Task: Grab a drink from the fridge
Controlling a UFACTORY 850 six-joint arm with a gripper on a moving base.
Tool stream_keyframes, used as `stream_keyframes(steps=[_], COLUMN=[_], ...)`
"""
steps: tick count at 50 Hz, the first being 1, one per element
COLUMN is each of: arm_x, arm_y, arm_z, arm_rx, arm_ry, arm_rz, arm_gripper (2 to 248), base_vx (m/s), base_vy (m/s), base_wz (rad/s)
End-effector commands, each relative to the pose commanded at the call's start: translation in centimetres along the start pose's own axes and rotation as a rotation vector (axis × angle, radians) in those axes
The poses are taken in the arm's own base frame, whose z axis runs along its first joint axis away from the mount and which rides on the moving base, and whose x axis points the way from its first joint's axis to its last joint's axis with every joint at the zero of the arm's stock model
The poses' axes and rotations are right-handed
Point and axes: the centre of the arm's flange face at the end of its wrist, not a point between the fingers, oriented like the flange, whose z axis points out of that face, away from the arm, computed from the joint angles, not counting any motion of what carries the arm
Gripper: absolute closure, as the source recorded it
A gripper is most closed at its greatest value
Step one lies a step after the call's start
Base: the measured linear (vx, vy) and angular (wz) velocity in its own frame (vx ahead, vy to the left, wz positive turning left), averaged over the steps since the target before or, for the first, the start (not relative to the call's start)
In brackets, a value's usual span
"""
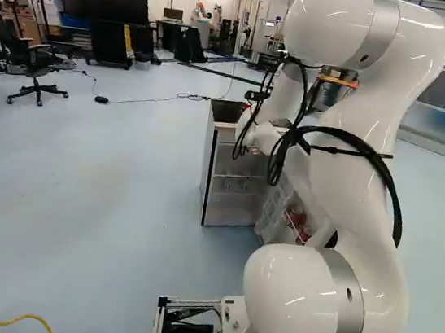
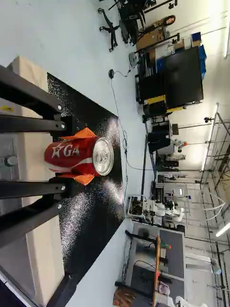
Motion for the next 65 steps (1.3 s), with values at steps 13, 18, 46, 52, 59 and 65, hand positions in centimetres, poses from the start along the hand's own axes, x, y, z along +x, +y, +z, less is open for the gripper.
stream_keyframes(steps=[13,18,46,52,59,65], arm_x=[0.0,-0.05,-0.16,-0.16,-0.16,-0.16], arm_y=[0.19,0.21,0.21,0.21,0.21,0.21], arm_z=[0.13,0.14,0.14,0.14,0.14,0.14], arm_rx=[-0.003,-0.004,-0.005,-0.005,-0.005,-0.005], arm_ry=[0.001,-0.005,-0.017,-0.017,-0.017,-0.017], arm_rz=[0.0,0.0,0.0,0.0,0.0,0.0], arm_gripper=[158,158,152,121,53,16], base_vx=[0.0,0.0,0.0,0.0,0.0,0.0], base_vy=[0.0,0.0,0.0,0.0,0.0,0.0], base_wz=[0.0,0.0,0.0,0.0,0.0,0.0])
